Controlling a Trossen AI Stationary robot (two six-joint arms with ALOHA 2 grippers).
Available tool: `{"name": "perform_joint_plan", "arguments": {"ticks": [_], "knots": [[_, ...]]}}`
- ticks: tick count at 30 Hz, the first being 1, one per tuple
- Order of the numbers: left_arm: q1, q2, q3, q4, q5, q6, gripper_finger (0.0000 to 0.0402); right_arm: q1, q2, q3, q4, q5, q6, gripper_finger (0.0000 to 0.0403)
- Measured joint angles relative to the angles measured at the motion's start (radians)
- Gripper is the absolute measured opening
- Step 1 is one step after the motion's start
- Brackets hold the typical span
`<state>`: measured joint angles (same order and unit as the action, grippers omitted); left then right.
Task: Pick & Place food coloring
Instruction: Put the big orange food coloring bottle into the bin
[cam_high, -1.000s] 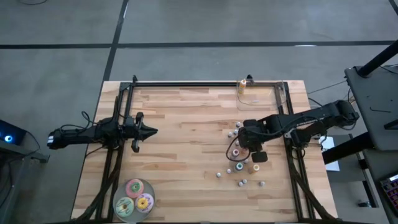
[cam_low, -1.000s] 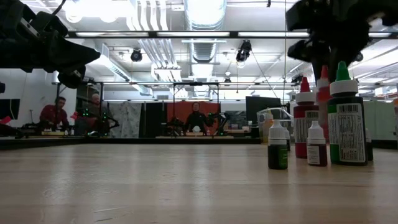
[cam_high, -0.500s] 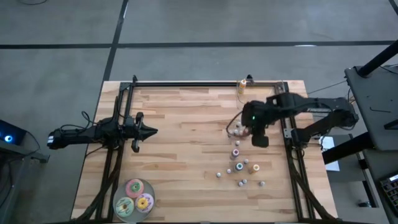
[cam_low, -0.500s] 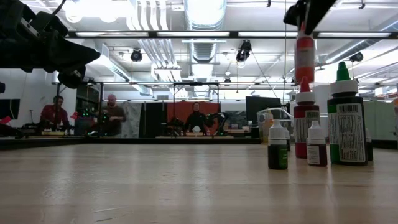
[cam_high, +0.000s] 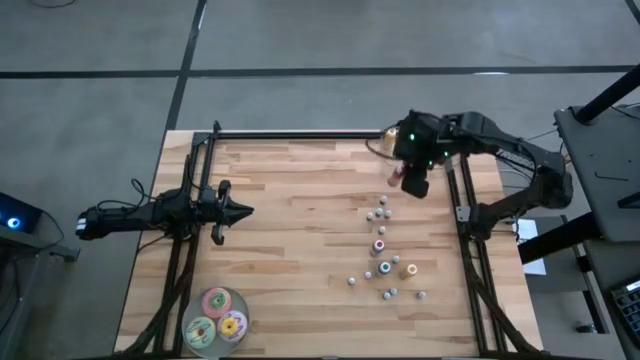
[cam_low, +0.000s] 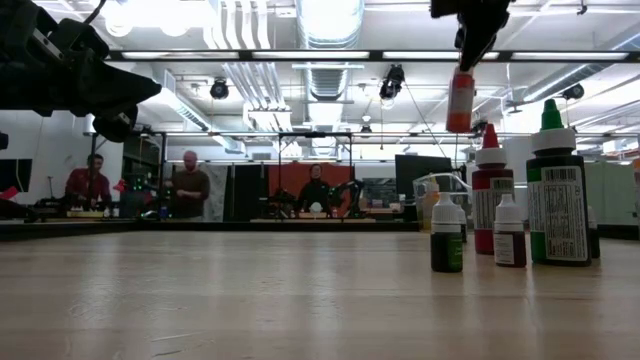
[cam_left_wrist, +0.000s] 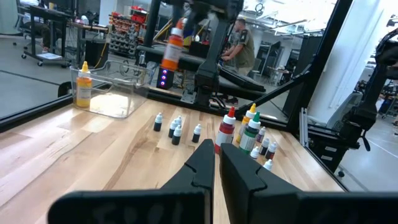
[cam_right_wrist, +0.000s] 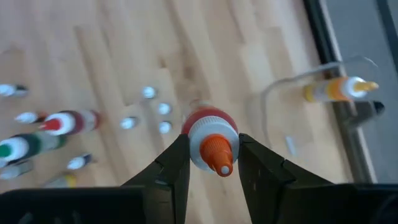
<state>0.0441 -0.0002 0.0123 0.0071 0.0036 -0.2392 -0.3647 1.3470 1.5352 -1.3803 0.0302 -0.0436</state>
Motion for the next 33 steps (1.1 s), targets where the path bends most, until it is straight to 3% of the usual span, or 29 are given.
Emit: {"name": "perform_joint_plan", "arguments": {"ticks": [18, 26, 33], "knots": [[0.000, 0.000, 0.000, 0.000, 0.000, 0.000, 0.0000, -0.344, 0.104, -0.001, 0.052, -0.001, -0.197, 0.0102], [0.000, 0.000, 0.000, 0.000, 0.000, 0.000, 0.0000, -0.419, 0.179, -0.002, 0.106, -0.004, -0.271, 0.0102], [0.000, 0.000, 0.000, 0.000, 0.000, 0.000, 0.0000, -0.469, 0.267, 0.016, 0.138, -0.003, -0.194, 0.0102]]}}
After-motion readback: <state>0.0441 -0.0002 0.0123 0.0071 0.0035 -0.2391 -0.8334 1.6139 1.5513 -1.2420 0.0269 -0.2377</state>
